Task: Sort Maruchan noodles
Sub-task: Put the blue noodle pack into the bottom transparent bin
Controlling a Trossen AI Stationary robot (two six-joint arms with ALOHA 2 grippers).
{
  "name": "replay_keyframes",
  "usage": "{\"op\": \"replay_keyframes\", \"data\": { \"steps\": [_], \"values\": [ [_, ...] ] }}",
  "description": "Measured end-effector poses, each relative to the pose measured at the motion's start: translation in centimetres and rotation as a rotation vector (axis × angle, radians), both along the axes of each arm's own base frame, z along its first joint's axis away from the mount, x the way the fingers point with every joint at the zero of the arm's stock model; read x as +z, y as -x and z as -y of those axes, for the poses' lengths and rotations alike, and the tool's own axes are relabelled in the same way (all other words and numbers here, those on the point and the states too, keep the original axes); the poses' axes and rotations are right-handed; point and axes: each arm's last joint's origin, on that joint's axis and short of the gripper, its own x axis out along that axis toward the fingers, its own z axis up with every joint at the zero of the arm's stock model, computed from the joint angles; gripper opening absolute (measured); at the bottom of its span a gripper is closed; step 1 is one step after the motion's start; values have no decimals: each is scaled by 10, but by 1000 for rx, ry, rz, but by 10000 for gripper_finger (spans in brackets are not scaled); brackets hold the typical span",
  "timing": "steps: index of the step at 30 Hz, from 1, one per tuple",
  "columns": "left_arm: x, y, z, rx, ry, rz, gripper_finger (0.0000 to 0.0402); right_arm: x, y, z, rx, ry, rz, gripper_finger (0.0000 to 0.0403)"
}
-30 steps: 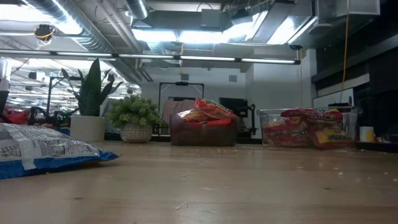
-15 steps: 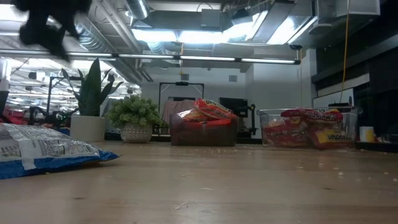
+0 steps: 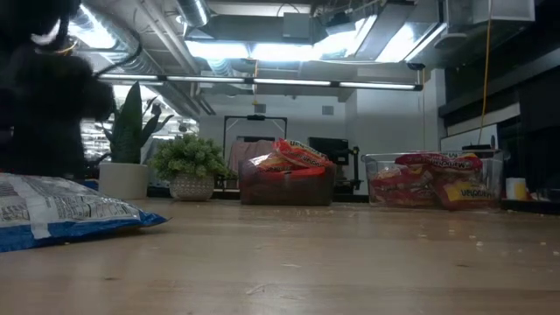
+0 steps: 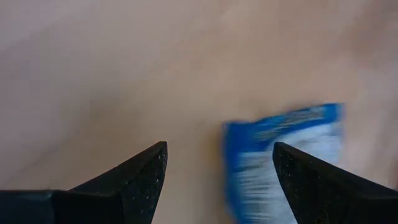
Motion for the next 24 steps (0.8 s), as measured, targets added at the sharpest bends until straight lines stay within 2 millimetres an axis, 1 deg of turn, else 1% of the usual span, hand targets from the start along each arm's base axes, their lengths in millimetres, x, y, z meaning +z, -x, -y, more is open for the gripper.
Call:
{"op": "replay_keyframes", "data": {
  "steps": [3,6,9,15,18,24],
  "values": [
    [-11,7,-1,23,6,-45,286,0,0,0,-2,-1,2,207],
    [-12,7,0,26,22,-27,286,0,0,0,-2,-2,1,207],
    [-8,3,5,-25,51,27,286,0,0,0,-2,0,0,207],
    [-15,3,10,-73,54,-16,286,0,0,1,-7,11,5,207],
    [-20,-1,13,-73,45,-27,286,0,0,1,-7,10,5,207],
    [-28,-14,22,-91,63,38,286,0,0,1,-7,11,5,207]
  ]
}}
